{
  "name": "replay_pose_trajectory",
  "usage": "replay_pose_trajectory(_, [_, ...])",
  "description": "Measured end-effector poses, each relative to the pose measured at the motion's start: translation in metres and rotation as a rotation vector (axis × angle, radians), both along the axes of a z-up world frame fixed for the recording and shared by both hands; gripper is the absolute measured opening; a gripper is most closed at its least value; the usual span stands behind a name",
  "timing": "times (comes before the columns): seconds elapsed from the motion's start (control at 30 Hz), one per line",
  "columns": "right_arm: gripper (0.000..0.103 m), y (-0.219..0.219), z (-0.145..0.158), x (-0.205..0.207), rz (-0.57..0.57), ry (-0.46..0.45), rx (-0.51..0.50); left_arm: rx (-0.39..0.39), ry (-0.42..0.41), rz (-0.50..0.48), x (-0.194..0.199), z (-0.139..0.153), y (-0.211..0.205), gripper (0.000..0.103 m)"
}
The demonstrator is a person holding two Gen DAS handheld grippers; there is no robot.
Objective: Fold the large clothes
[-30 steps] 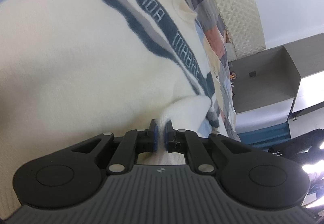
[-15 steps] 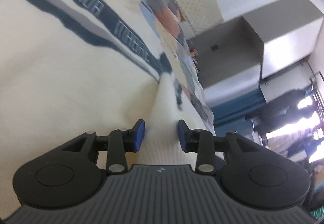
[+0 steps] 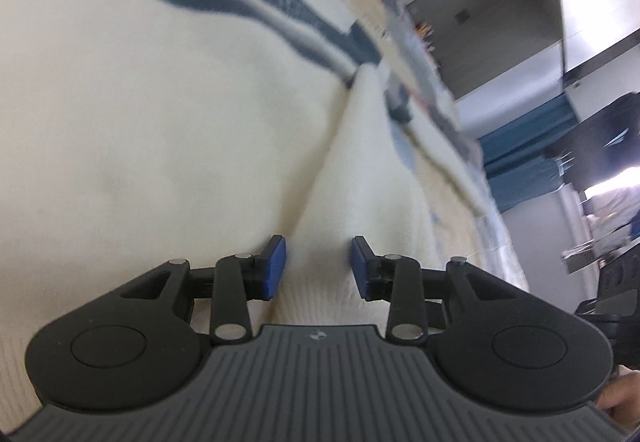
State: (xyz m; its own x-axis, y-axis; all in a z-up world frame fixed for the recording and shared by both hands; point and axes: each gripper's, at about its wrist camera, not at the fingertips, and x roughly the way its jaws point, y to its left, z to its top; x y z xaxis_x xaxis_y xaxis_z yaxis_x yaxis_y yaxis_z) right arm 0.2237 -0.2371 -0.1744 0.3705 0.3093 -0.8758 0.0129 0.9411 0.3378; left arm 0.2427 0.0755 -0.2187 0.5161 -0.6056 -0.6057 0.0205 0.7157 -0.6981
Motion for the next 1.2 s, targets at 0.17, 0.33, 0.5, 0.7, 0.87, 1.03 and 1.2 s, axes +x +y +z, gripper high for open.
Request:
replay_pose_trajectory(0.17, [0.016,-0.004,0.003,-0.003,-0.025,-0.003,0.008,0.004,-0.004,0.000,0.001,-0.005,-0.002,0.040])
replay_pose_trajectory(0.33, [0.027,-0.009,0.015,-0.010,-0.015,-0.047,-0.017,0.006,-0.012,0.002,0.001,-0.006,-0.003,0.040])
replay_pose_trajectory(0.5, [0.040,-0.018,0.025,-0.008,-0.052,-0.126,-0.003,0.012,-0.023,0.010,-0.004,-0.004,-0.005,0.039])
replay_pose_trajectory(0.7, [0.040,-0.022,0.019,0.010,-0.083,-0.212,0.107,0.006,-0.072,-0.019,-0.009,0.003,-0.013,0.011])
replay_pose_trajectory(0.87, [0.040,-0.021,0.011,0.033,-0.104,-0.285,0.176,-0.032,-0.090,-0.032,-0.012,0.009,-0.015,0.008])
replay_pose_trajectory(1.03, [0.040,-0.028,-0.003,0.056,-0.173,-0.280,0.210,-0.061,-0.097,-0.069,-0.012,0.012,-0.020,0.008])
replay_pose_trajectory(1.2, [0.040,-0.031,-0.011,0.081,-0.177,-0.265,0.245,-0.080,-0.088,-0.125,-0.014,0.011,-0.030,0.007])
